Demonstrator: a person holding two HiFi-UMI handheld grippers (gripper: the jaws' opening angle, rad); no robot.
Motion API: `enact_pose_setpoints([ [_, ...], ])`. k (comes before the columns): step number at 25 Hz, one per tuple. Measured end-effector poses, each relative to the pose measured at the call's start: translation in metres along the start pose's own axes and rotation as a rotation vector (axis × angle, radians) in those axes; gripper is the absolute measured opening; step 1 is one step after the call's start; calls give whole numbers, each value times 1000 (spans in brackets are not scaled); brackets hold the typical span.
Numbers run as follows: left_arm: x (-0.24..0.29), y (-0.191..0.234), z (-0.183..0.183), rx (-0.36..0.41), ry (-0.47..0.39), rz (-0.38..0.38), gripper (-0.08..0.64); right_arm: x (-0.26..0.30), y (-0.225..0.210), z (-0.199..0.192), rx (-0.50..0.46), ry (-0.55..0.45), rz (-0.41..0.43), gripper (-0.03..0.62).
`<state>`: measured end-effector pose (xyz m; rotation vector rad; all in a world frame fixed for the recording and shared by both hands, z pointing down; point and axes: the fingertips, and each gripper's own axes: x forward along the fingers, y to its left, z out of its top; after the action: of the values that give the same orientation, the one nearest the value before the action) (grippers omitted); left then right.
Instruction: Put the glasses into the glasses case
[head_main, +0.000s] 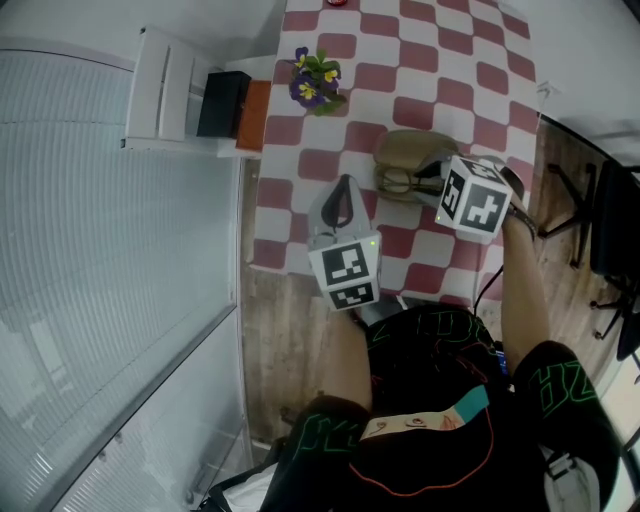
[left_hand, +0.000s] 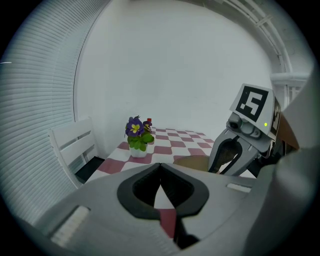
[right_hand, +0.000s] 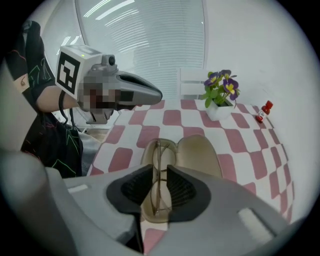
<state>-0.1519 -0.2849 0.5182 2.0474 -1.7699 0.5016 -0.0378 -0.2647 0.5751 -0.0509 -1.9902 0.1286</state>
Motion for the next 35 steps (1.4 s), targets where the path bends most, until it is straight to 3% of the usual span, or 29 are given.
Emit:
enact_pose_setpoints([
  [6,-6,-20,7,-4,-35,-12,9,-20,6,3,26,-112,-32,91],
  [11,-13,-39,23,-6,-97,-18,9,-43,2,3,79,-216,-121,26],
  [18,-26,-69,51,8,-187,-29,9,-93,-9,-6,185,-373,-311,5],
  [28,-49,-106,114,80,-347,-52,9,-184,-32,-30,341,-569,-660,5],
  [35,-66,-117,145,134,-403,-54,9,-237,-39,-46,482,-759,-826,5],
])
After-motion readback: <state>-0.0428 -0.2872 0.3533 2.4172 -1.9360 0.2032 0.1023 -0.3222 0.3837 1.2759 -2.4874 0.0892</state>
